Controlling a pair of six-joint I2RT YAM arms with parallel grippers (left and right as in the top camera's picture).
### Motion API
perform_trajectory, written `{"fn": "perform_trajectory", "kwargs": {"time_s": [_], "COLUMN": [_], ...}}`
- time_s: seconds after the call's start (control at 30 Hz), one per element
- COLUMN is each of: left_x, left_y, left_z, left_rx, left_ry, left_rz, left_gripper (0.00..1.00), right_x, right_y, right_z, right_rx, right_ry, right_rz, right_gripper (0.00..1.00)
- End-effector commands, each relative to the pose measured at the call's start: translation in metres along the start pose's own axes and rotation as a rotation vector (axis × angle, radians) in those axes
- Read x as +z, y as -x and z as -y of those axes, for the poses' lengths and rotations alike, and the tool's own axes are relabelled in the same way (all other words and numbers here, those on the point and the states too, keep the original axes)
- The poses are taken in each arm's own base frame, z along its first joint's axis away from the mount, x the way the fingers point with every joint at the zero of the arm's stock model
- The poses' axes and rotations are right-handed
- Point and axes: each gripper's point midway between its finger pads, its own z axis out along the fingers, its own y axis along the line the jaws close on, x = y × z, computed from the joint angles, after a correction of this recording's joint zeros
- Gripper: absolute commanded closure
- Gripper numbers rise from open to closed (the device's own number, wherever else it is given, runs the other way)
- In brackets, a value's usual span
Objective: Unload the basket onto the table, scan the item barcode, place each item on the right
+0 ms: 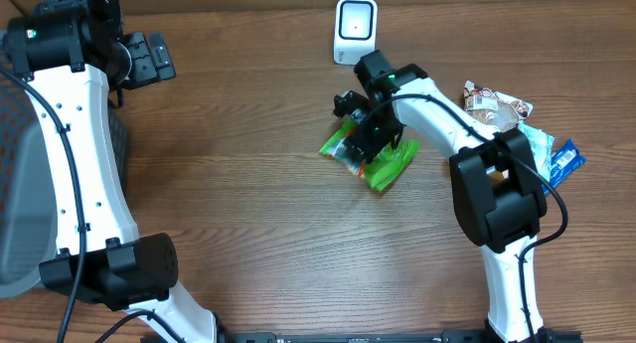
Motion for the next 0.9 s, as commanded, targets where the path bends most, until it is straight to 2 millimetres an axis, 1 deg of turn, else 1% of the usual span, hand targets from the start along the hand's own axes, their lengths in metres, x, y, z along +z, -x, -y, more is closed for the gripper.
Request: {"fn": "perform_trajectory", "kwargs": {"time_s": [0.0,0.03,0.07,0.17,0.23,0.3,0.37,0.43,0.47,0.53,0.63,0.7,0.8,0.83,0.87], "left_x": [0.003,0.003,0.003,0.003,0.003,0.003,0.003,0.003,0.003,0.003,0.003,0.003,0.003,0.003,0.003], "left_y": [0.001,0.0,0.0,0.0,0.0,0.0,0.0,0.0,0.0,0.0,0.0,0.0,0.0,0.0,0.0], "left_z": [0.004,0.004,0.004,0.004,0.004,0.004,0.004,0.004,0.004,0.004,0.004,0.004,0.004,0.004,0.004], "left_rx": [0.026,0.026,0.026,0.026,0.026,0.026,0.026,0.026,0.026,0.026,0.026,0.026,0.026,0.026,0.026], "left_ry": [-0.005,-0.005,-0.004,-0.005,-0.005,-0.005,-0.005,-0.005,-0.005,-0.005,-0.005,-0.004,-0.004,-0.004,-0.005], "left_rz": [-0.004,-0.004,-0.004,-0.004,-0.004,-0.004,-0.004,-0.004,-0.004,-0.004,-0.004,-0.004,-0.004,-0.004,-0.004], "left_gripper": [0.0,0.0,0.0,0.0,0.0,0.0,0.0,0.0,0.0,0.0,0.0,0.0,0.0,0.01,0.0], "right_x": [0.021,0.02,0.02,0.019,0.016,0.009,-0.006,-0.026,-0.041,-0.065,-0.113,-0.138,-0.173,-0.184,-0.191], "right_y": [-0.019,-0.018,-0.017,-0.014,-0.01,-0.004,0.006,0.018,0.027,0.038,0.053,0.057,0.059,0.059,0.058], "right_z": [-0.003,-0.007,-0.009,-0.017,-0.017,-0.019,-0.025,-0.031,-0.036,-0.04,-0.048,-0.055,-0.067,-0.071,-0.074], "right_rx": [0.038,0.04,0.041,0.055,0.092,0.11,0.108,0.088,0.068,0.045,-0.016,-0.049,-0.104,-0.122,-0.147], "right_ry": [0.066,0.085,0.099,0.145,0.151,0.166,0.205,0.235,0.249,0.252,0.221,0.198,0.166,0.156,0.149], "right_rz": [-0.047,-0.039,-0.033,-0.018,-0.009,0.005,0.036,0.079,0.114,0.165,0.267,0.318,0.381,0.402,0.413], "right_gripper": [0.76,0.91,0.96,0.96,0.96,0.96,0.96,0.96,0.96,0.96,0.96,0.96,0.96,0.96,0.96]}}
